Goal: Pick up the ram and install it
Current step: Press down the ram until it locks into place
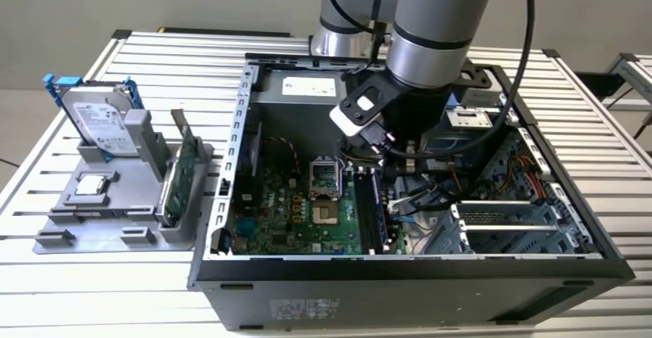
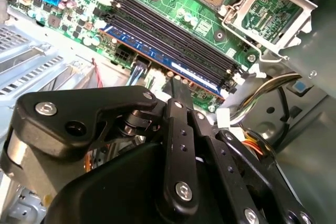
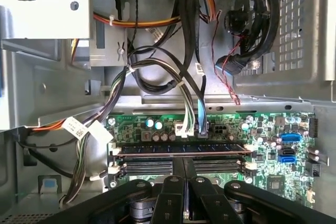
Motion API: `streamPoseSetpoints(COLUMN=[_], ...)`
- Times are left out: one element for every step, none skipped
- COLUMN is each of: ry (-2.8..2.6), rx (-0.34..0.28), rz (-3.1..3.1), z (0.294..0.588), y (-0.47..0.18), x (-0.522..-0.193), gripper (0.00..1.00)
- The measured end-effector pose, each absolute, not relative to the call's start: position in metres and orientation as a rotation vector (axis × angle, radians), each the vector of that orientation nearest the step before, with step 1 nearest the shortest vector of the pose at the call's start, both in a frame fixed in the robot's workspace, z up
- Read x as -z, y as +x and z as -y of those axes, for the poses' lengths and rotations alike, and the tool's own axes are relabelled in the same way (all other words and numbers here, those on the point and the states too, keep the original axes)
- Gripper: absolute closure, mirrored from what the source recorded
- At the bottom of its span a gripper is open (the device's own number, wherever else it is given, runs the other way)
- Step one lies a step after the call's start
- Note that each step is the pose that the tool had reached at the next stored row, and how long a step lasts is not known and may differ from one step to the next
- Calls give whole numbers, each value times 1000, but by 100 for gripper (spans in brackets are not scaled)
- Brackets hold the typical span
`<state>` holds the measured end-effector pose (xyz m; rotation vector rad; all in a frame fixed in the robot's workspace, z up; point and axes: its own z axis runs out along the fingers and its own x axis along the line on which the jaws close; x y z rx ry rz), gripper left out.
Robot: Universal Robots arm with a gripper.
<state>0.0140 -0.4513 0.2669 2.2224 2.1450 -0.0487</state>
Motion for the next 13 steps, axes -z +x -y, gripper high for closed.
streamPoseSetpoints(ry=[2222, 2222, 2222, 2222, 2222, 2222, 2223, 2223, 2223, 2223, 2223, 2223, 2223], rx=[49, 49, 49, 49, 49, 49, 49, 50, 50, 50, 50, 50, 50], rz=[-2145, -2145, -2145, -2145, -2145, -2145, -2145, -2145, -2145, -2145, -2145, -2146, -2146], z=[451, 451, 451, 451, 451, 451, 451, 451, 451, 451, 451, 451, 451], y=[14, 14, 14, 14, 14, 14, 14, 14, 14, 14, 14, 14, 14], x=[-268, -269, -270, -271, -272, -273, -274, -275, -275, -276, -277, -278, -279], gripper=[100, 100, 100, 100, 100, 100, 100, 100, 100, 100, 100, 100, 100])
